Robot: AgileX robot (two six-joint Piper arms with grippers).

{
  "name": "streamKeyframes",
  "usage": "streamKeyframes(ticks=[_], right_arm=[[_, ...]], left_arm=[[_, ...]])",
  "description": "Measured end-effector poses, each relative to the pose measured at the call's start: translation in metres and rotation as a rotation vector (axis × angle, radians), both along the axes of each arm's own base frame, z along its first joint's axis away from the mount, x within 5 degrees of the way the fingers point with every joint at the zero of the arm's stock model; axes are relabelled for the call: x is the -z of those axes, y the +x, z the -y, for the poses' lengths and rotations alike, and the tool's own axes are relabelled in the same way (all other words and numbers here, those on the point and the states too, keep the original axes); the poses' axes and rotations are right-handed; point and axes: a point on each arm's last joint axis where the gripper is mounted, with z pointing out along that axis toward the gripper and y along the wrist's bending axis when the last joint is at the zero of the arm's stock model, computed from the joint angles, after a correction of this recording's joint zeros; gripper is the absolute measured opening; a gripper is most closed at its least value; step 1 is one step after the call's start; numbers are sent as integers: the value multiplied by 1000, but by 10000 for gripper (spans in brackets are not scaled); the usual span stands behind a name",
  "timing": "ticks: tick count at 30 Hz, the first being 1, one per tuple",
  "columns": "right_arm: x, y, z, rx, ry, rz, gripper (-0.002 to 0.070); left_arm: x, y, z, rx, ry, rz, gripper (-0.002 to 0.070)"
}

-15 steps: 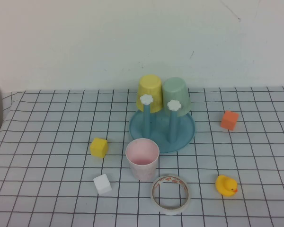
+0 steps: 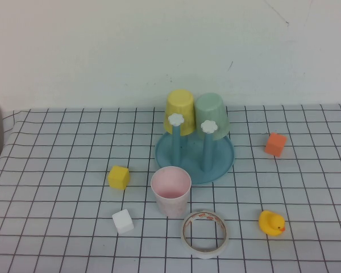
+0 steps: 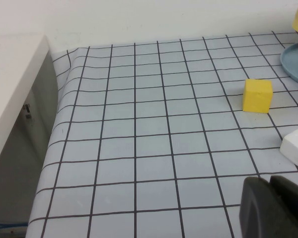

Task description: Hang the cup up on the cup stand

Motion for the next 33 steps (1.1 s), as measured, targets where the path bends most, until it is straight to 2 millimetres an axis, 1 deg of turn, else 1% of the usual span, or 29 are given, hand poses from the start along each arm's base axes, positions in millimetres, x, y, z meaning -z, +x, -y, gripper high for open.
streamKeyframes(ticks=[26,29,31,33], right_arm=[[-1,1,-1,0,31,18,-1],[-6,3,-1,-5,33,99,-1],[-16,5,-1,-10,29,209,-1],[-30,5,-2,-18,23,369,-1]], left_arm=[[-2,0,0,0,-4,18,-1],[-6,2,0,0,-8,71,-1],[-14,3,0,1,-16,164,-1],[-24,3,1,3,-25,267,-1]])
